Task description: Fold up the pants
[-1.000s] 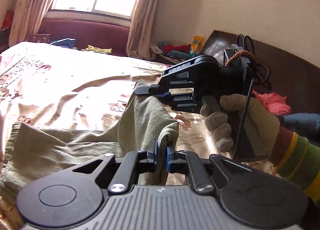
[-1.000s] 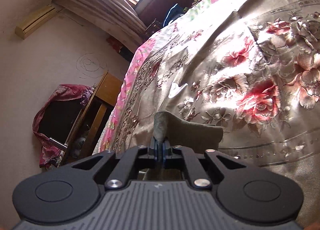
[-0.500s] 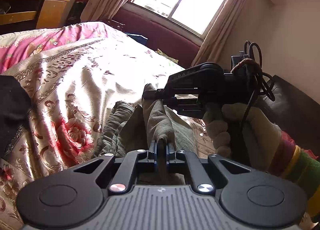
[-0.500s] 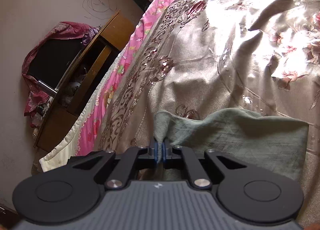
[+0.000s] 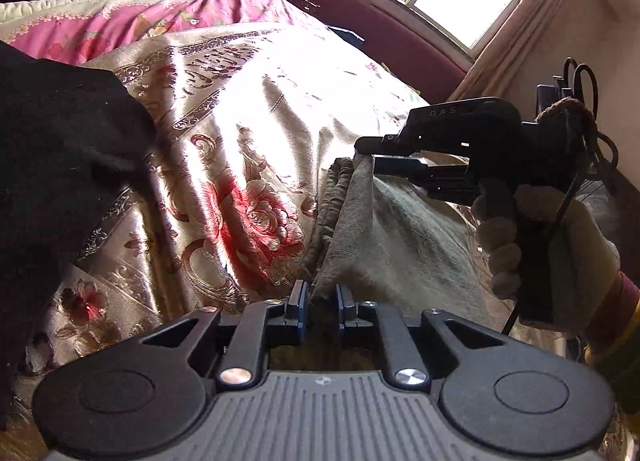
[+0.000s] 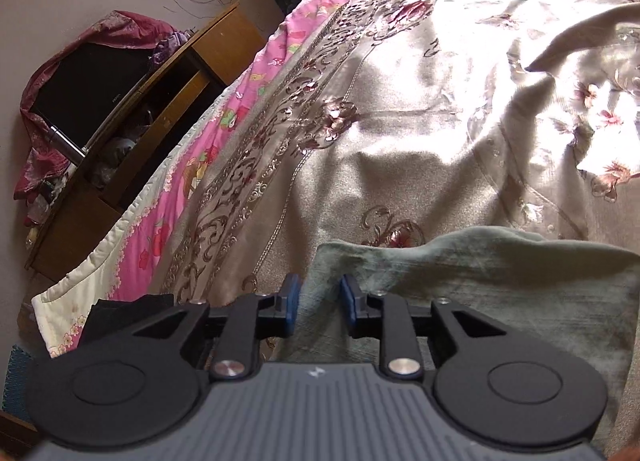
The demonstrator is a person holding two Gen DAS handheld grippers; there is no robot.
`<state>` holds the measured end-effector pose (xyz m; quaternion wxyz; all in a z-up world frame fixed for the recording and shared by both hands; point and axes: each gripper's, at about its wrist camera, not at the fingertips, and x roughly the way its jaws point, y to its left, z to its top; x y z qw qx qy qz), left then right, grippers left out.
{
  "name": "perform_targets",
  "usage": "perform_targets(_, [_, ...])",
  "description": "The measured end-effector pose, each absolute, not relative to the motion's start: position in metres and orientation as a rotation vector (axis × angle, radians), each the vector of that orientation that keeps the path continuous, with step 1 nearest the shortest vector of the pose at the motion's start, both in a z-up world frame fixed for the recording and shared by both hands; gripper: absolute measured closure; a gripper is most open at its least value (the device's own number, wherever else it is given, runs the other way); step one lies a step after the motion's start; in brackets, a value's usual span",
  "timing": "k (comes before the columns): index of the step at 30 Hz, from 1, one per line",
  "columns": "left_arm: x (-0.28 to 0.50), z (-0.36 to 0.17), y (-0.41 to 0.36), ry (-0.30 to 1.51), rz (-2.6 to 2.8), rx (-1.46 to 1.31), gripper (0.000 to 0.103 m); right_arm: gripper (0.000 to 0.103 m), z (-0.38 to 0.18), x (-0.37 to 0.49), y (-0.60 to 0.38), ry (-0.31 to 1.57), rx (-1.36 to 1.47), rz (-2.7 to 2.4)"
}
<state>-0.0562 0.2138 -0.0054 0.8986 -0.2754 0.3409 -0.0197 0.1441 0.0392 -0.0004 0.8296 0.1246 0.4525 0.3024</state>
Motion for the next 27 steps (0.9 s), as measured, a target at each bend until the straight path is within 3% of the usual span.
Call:
perform_targets(8, [-0.066, 0.014, 0.220, 0.671, 0.026, -0.411, 0.070, 0.067, 0.029, 0.125, 0.008, 0.810, 0.154, 0.608])
perform_targets(14, [-0.032, 0.027, 0.185, 0.616, -0.087, -0.274, 0.064, 0.066, 0.004, 0.125, -0.003, 0.863, 0.138, 0.575])
perform_targets(21, [0.008, -0.010, 0.174, 0.801, -0.088, -0.212, 0.057, 0.060, -0.027, 0.118, -0.018, 0.932, 0.114, 0.584])
perform_targets(27, [-0.005, 0.010, 0.175, 0.749, -0.070, -0.189, 0.057, 0.060, 0.001, 0.089, -0.073, 0.829, 0.233, 0.554])
